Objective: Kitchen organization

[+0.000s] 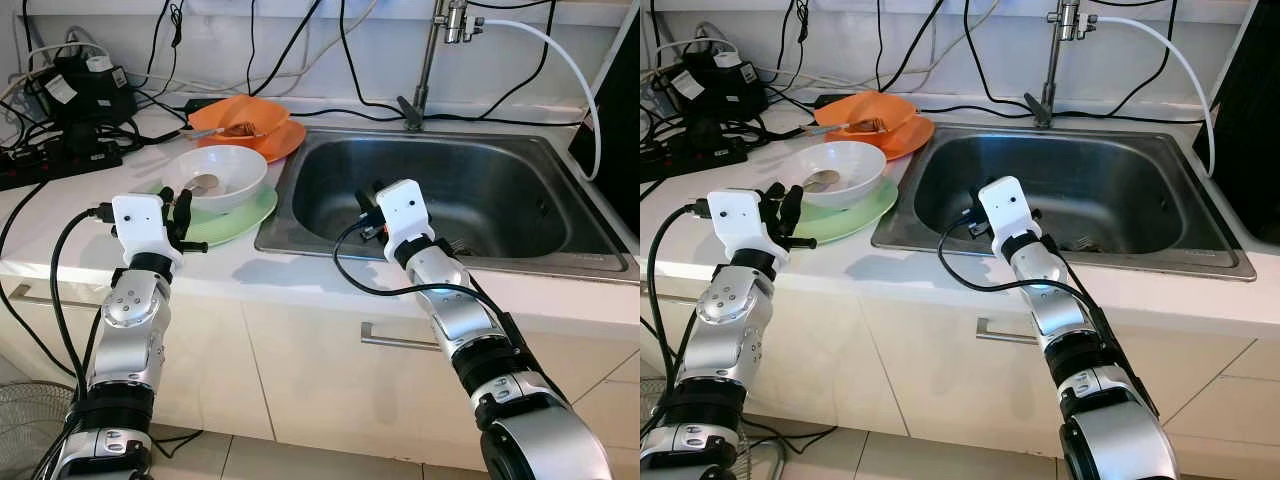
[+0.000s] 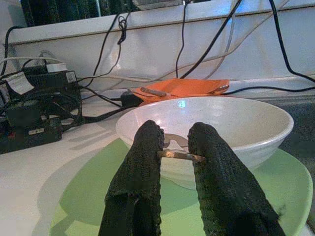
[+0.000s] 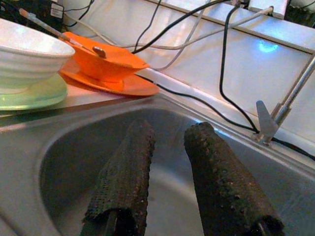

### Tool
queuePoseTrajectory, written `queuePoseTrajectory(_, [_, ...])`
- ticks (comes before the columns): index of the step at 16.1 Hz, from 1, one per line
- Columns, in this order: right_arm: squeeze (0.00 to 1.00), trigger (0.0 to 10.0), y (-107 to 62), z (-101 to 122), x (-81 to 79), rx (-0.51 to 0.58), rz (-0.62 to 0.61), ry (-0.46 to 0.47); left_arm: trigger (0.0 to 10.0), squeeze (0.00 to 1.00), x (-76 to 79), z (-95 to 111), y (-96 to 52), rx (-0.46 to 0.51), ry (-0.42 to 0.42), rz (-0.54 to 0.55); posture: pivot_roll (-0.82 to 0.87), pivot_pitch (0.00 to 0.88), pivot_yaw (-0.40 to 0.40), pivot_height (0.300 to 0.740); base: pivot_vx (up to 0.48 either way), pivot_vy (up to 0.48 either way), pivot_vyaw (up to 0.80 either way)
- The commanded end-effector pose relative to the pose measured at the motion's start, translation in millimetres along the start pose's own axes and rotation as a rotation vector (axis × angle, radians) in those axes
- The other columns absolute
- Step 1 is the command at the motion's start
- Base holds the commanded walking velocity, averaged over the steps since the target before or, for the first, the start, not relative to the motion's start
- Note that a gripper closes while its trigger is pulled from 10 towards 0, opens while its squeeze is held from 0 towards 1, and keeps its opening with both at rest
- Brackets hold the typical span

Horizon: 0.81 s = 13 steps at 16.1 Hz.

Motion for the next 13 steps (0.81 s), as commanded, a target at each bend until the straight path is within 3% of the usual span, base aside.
queuePoseTrajectory(1, [0.0,10.0,1.3,4,0.8,0.009,0.0,-0.002,0.0,0.0,1.4,10,5.5,0.03,0.0,-0.002,0.03,0.0,0.034,0.74,0.0,0.0,0.0])
queuePoseTrajectory(4, [0.0,10.0,1.5,4,0.6,0.007,0.001,-0.003,0.0,0.0,2.3,17,6.6,0.056,-0.008,-0.002,0.03,0.0,0.034,0.74,0.0,0.0,0.0])
queuePoseTrajectory(8, [0.0,10.0,1.8,4,0.4,0.009,0.001,-0.001,0.0,0.0,4.6,50,8.7,0.188,-0.048,-0.001,0.03,0.0,0.033,0.74,0.0,0.0,0.0])
queuePoseTrajectory(9, [0.0,10.0,1.9,4,0.4,0.009,0.002,-0.002,8.6,0.0,5.7,63,9.5,0.231,-0.053,-0.005,0.03,0.0,0.032,0.74,0.0,0.0,0.0])
queuePoseTrajectory(10, [0.0,10.0,2.0,5,0.5,0.009,0.002,-0.002,10.0,0.0,6.9,74,10.0,0.267,-0.053,-0.01,0.03,0.0,0.032,0.74,0.0,0.0,0.0])
queuePoseTrajectory(13, [0.0,10.0,2.3,5,0.9,0.009,0.001,-0.004,10.0,0.0,14.6,107,10.9,0.36,-0.062,-0.046,0.03,0.0,0.032,0.74,0.0,0.0,0.0])
Point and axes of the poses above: a point about 5 cm out from each wrist's last joint towards the gripper, its own y axis pointing out of the wrist towards the gripper, its own z axis along the axis of the wrist's last joint, x = y × z, the point moved 6 cm from there along y, pointing out of the wrist towards the gripper, and after that the axes turned 11 degrees about y, right-handed, at the moved point
